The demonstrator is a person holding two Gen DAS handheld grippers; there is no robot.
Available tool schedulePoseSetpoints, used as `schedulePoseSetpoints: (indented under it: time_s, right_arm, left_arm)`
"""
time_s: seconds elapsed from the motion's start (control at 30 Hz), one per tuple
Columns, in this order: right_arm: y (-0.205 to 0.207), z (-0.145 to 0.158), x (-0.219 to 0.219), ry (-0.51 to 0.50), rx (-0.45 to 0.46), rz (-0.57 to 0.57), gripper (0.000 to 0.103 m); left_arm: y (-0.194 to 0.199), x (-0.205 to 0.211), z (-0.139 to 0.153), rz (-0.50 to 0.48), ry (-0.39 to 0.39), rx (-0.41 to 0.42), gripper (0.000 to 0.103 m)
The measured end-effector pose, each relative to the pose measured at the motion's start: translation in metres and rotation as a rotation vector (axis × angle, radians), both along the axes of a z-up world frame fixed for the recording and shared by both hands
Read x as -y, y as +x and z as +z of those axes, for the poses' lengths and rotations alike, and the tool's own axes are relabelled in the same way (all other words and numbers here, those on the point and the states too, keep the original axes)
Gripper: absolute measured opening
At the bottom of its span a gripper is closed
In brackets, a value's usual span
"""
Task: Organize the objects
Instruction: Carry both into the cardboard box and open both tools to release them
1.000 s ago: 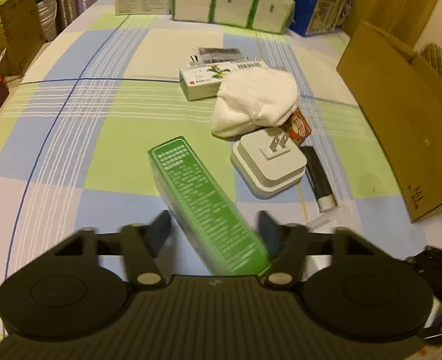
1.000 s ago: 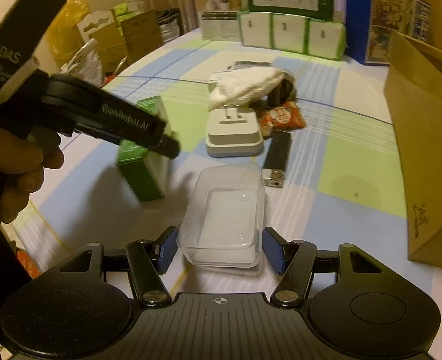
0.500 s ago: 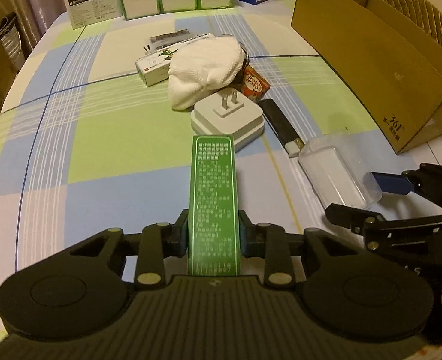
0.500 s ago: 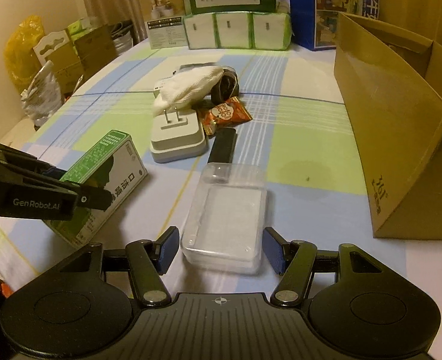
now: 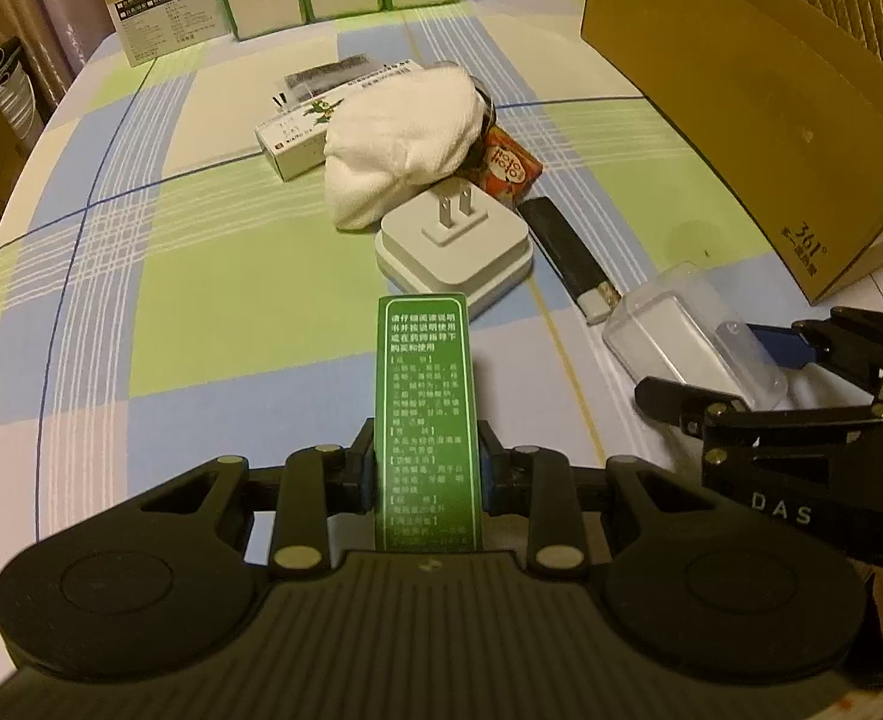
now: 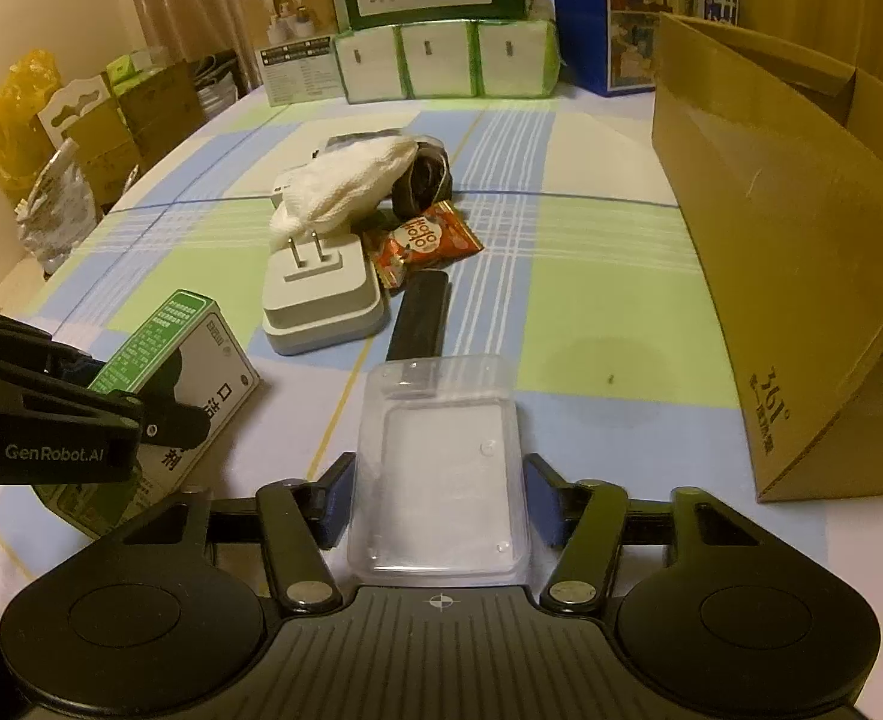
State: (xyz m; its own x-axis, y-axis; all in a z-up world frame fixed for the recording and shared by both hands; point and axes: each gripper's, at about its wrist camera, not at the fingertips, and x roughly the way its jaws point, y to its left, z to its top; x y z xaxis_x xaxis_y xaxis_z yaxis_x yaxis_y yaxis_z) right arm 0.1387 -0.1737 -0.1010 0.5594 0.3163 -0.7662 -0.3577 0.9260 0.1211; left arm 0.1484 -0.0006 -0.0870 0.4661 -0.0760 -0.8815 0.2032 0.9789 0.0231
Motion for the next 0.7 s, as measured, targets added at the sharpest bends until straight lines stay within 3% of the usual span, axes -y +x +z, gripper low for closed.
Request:
schedulePoseSetpoints:
  time_s: [0.2,0.37,0.7]
  right_arm:
    - [-0.005,0.009,0.011,0.008,0.015,-0.026,0.054]
    - [-0.012,0.032,0.019,0.026,0.065,-0.046,0.054]
    - [0.000,0.144,0.068,0.083,0.260,-0.107,0.054]
  left_arm:
    - [-0.005,-0.001,0.006,0.011,-0.020,-0.004,0.025]
    - [-0.008,0.009,0.028,0.002,-0.031,0.029,0.025]
    - [0.013,0.068,0.124,-0.092,-0.107,0.168,0.025]
